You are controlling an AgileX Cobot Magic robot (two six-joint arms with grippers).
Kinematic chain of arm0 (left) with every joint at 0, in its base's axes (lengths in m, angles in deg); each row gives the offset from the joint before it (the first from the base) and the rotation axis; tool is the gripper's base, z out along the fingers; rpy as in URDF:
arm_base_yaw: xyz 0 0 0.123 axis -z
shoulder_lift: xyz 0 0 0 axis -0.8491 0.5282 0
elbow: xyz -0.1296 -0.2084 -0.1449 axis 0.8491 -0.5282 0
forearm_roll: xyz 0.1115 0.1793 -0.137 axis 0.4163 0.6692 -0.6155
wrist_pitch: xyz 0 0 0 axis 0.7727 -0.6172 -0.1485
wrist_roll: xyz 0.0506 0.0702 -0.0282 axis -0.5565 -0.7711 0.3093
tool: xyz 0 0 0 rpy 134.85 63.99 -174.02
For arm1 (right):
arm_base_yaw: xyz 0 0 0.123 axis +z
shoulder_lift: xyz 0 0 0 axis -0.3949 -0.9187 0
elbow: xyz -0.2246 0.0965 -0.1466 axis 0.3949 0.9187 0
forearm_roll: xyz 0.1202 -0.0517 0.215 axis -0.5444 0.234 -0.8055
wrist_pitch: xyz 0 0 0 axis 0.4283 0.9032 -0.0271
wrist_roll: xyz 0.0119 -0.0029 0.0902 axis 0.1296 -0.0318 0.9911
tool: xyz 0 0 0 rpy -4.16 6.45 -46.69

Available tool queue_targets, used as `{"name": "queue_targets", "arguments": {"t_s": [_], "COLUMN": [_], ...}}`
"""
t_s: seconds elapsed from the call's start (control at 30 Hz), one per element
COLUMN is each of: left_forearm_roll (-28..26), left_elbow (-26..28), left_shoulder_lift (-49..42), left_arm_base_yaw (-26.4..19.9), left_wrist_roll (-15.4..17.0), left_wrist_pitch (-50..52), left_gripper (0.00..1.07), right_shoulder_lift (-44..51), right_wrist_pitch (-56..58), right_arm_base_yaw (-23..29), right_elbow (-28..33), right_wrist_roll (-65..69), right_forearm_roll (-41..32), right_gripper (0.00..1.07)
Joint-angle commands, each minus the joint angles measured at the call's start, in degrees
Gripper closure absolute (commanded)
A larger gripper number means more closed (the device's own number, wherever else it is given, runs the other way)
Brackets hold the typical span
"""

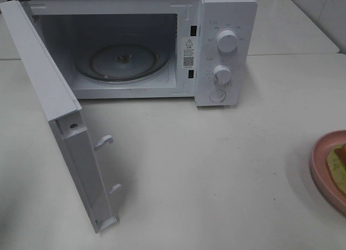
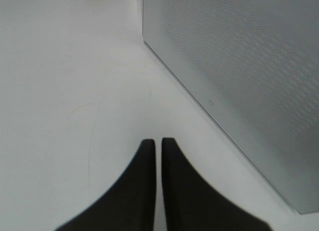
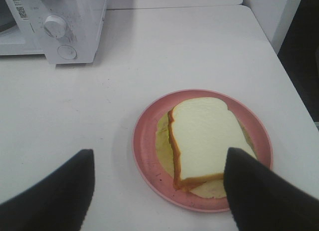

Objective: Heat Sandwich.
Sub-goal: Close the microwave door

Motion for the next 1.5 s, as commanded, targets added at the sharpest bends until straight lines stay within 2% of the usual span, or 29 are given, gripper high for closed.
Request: {"name": "queue_targets", "arguments": {"t_s": [0.03, 0.1, 0.2, 0.23, 0.27, 0.37, 0.53, 0.57, 0.67, 0.77, 0.87, 0.93, 0.97, 1.0, 1.1, 1.13, 1.2, 1.43, 1.5], "left_forearm_roll": [0.2, 0.2, 0.2, 0.2, 0.2, 0.2, 0.2, 0.3, 2.1, 2.5, 3.8, 5.4, 7.8, 7.8, 12.9, 15.9, 17.0, 17.4, 17.2], "left_elbow": [-2.9, -3.8, -7.2, -7.2, -8.7, -10.4, -11.1, -11.3, -11.3, -11.3, -11.3, -10.9, -10.1, -10.1, -8.6, -7.7, -7.3, -5.0, -4.8], "left_shoulder_lift": [3.7, 4.9, 9.1, 9.1, 11.6, 16.9, 21.7, 24.6, 31.0, 34.0, 38.7, 41.1, 43.0, 43.0, 45.5, 46.8, 47.6, 54.0, 54.6], "left_arm_base_yaw": [-0.1, -0.1, -0.1, -0.1, -0.1, -0.1, -0.1, -0.1, -0.1, -0.1, -0.1, -0.1, -0.1, -0.1, -0.1, 0.1, 0.5, 6.6, 7.2], "left_wrist_roll": [-1.9, -2.6, -4.1, -4.1, -4.4, -4.4, -4.4, -4.3, -4.2, -4.2, -2.7, -0.6, 1.5, 1.5, 4.8, 7.0, 8.1, 7.0, 7.0], "left_wrist_pitch": [11.5, 14.7, 27.3, 27.3, 34.0, 44.3, 52.2, 58.3, 68.1, 70.5, 73.5, 75.2, 75.6, 75.6, 76.7, 77.5, 78.2, 81.9, 82.2], "left_gripper": [1.07, 1.07, 1.07, 1.07, 1.07, 1.07, 1.07, 1.07, 1.07, 1.07, 1.07, 1.07, 1.07, 1.07, 1.07, 1.07, 1.07, 1.07, 1.07], "right_shoulder_lift": [1.7, 1.7, 1.7, 1.7, 1.7, 1.7, 1.7, 1.7, 1.7, 1.7, 1.7, 1.7, 1.7, 1.7, 1.7, 1.7, 1.7, 1.7, 1.7], "right_wrist_pitch": [-0.9, -0.9, -0.9, -0.9, -0.9, -0.9, -0.9, -0.9, -0.9, -0.9, -0.9, -0.9, -0.9, -0.9, -0.9, -0.9, -0.9, -0.9, -0.9], "right_arm_base_yaw": [-0.4, -0.4, -0.4, -0.4, -0.4, -0.4, -0.4, -0.4, -0.4, -0.4, -0.4, -0.4, -0.4, -0.4, -0.4, -0.4, -0.4, -0.4, -0.4], "right_elbow": [0.1, 0.1, 0.1, 0.1, 0.1, 0.1, 0.1, 0.1, 0.1, 0.1, 0.1, 0.1, 0.1, 0.1, 0.1, 0.1, 0.1, 0.1, 0.1], "right_wrist_roll": [-0.3, -0.3, -0.3, -0.3, -0.3, -0.3, -0.3, -0.3, -0.3, -0.3, -0.3, -0.3, -0.3, -0.3, -0.3, -0.3, -0.3, -0.3, -0.3], "right_forearm_roll": [-0.2, -0.2, -0.2, -0.2, -0.2, -0.2, -0.2, -0.2, -0.2, -0.2, -0.2, -0.2, -0.2, -0.2, -0.2, -0.2, -0.2, -0.2, -0.2], "right_gripper": [0.36, 0.36, 0.36, 0.36, 0.36, 0.36, 0.36, 0.36, 0.36, 0.36, 0.36, 0.36, 0.36, 0.36, 0.37, 0.37, 0.37, 0.37, 0.37]}}
